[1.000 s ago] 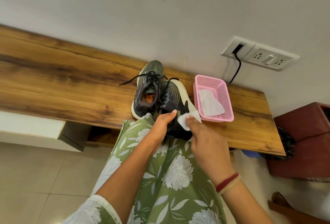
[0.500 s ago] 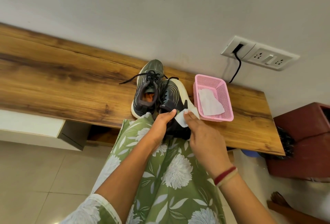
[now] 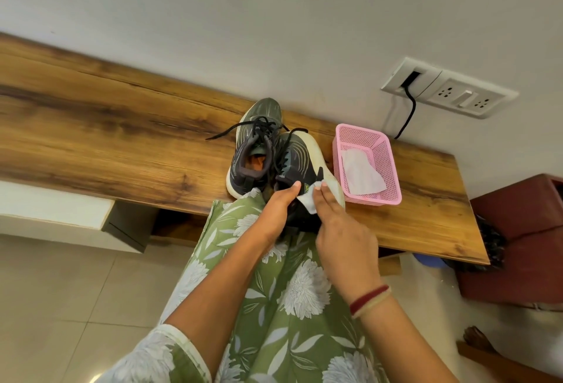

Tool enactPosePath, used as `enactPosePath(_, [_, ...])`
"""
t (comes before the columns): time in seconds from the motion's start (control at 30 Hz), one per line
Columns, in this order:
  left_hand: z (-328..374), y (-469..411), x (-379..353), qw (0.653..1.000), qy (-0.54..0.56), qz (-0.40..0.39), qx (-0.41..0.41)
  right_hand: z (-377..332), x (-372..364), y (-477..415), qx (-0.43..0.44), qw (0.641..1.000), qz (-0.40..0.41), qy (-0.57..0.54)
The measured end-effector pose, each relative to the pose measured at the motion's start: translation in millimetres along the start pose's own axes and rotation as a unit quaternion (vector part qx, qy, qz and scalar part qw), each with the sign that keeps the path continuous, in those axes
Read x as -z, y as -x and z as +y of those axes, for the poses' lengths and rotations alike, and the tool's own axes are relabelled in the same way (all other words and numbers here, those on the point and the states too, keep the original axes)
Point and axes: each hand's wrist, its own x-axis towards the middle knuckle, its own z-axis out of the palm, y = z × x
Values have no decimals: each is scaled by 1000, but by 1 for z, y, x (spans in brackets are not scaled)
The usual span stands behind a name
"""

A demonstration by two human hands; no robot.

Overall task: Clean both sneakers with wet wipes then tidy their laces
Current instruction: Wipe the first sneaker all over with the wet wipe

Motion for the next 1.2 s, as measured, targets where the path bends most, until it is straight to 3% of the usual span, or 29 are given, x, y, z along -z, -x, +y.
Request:
enactPosePath(0.07, [0, -1, 0, 1000, -5, -2, -4, 2, 10, -14, -14, 998, -49, -28])
enactPosePath(0.4, [0, -1, 1, 1000, -15, 6, -14, 4, 13, 31, 41, 997, -64, -15])
enactPosePath(0.5, [0, -2, 1, 1000, -8, 9, -6, 12, 17, 33, 2, 981, -72, -180])
enactPosePath(0.57, [0, -2, 2, 1000, -11, 11, -6, 20, 21, 22, -59, 933, -31, -355])
enactPosePath(0.63, [1, 0, 1, 1000, -13, 17, -4, 22, 22, 4, -82, 906, 27, -415])
enactPosePath(0.83, [3, 2, 1, 1000, -2, 15, -4, 4, 0, -14, 11, 983, 7, -182])
enactPosePath(0.93, [3, 2, 1, 1000, 1, 21, 2, 2, -18, 9, 39, 992, 42, -110])
enactPosePath(1.07, [4, 1, -1, 1000, 10, 20, 7, 6, -29, 35, 51, 990, 61, -114])
enactPosePath(1.2, [5, 2, 0, 999, 7, 30, 13, 11, -8, 29, 14, 957, 112, -269])
